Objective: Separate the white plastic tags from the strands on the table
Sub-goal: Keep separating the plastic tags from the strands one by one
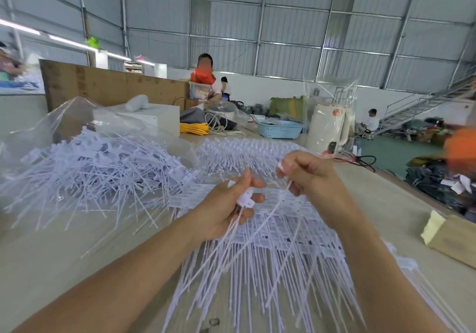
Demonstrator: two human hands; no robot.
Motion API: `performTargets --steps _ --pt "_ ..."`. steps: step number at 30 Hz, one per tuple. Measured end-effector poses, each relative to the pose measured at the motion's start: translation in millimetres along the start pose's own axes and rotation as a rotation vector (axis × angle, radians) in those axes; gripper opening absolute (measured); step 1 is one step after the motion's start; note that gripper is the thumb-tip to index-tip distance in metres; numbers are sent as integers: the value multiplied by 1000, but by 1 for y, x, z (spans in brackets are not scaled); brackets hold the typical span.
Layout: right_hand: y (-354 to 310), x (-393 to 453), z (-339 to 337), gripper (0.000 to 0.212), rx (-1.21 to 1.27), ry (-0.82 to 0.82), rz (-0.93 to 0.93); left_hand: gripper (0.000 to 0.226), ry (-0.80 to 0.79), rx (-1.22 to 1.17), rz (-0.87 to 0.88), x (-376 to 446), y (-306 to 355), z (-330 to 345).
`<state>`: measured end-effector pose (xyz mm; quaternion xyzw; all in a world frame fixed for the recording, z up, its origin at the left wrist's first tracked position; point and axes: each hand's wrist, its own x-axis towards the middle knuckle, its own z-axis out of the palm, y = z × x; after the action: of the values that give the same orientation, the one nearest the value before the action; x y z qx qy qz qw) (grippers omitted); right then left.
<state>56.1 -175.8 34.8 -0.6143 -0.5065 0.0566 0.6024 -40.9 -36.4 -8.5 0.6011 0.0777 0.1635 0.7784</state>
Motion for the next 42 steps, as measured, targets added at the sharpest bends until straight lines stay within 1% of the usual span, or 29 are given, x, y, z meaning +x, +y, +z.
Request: performTargets --steps 3,5,7,9,11,14,18,22,24,26,27,30,32,33,34,36,37,38,42 --pt "10 1 28 26 -204 19 38 65 -81 20 6 -2 -1 13" --pt "15 1 38 23 -273 15 26 67 -71 59 36 -3 -4 18" --pt "15 1 37 24 -220 -23 58 54 -12 99 62 -4 -7 18" --pt "13 1 29 26 -163 -66 144 41 36 85 66 -3 -8 15" --pt "13 0 19 27 -153 -146 221 33 87 79 68 -2 -6 11" --pt "15 -4 17 29 -266 -260 249 32 155 106 73 -1 -3 7" --pt "17 -4 22 33 -309 -269 222 29 225 195 92 -1 -3 8" --pt "13 -6 20 31 -269 -322 183 37 162 250 72 -2 -1 8" --pt "11 -7 16 39 -182 -356 198 37 80 239 49 -3 1 7" --pt "10 -7 9 50 -72 -386 222 36 -29 193 37 -4 3 8" --pt "10 -7 6 50 -31 -406 228 35 -82 170 36 -4 4 8" --pt "13 -7 -6 42 40 -504 226 31 -221 140 12 -9 5 11" --pt "15 -7 -13 36 76 -584 240 35 -338 119 -39 -13 7 12" --pt "16 -6 -17 34 84 -601 240 38 -395 82 -51 -15 10 12" --pt "16 -6 -20 33 78 -579 239 39 -434 21 -46 -17 13 12" --pt "19 -5 -24 37 30 -425 220 40 -426 -135 0 -18 23 13" --pt "21 -4 -24 38 0 -351 203 40 -385 -214 50 -17 29 12" --pt "21 -3 -22 37 -27 -314 191 38 -336 -290 119 -16 36 12" --pt "26 -1 -11 39 -134 -317 215 32 -178 -522 399 -17 74 5"
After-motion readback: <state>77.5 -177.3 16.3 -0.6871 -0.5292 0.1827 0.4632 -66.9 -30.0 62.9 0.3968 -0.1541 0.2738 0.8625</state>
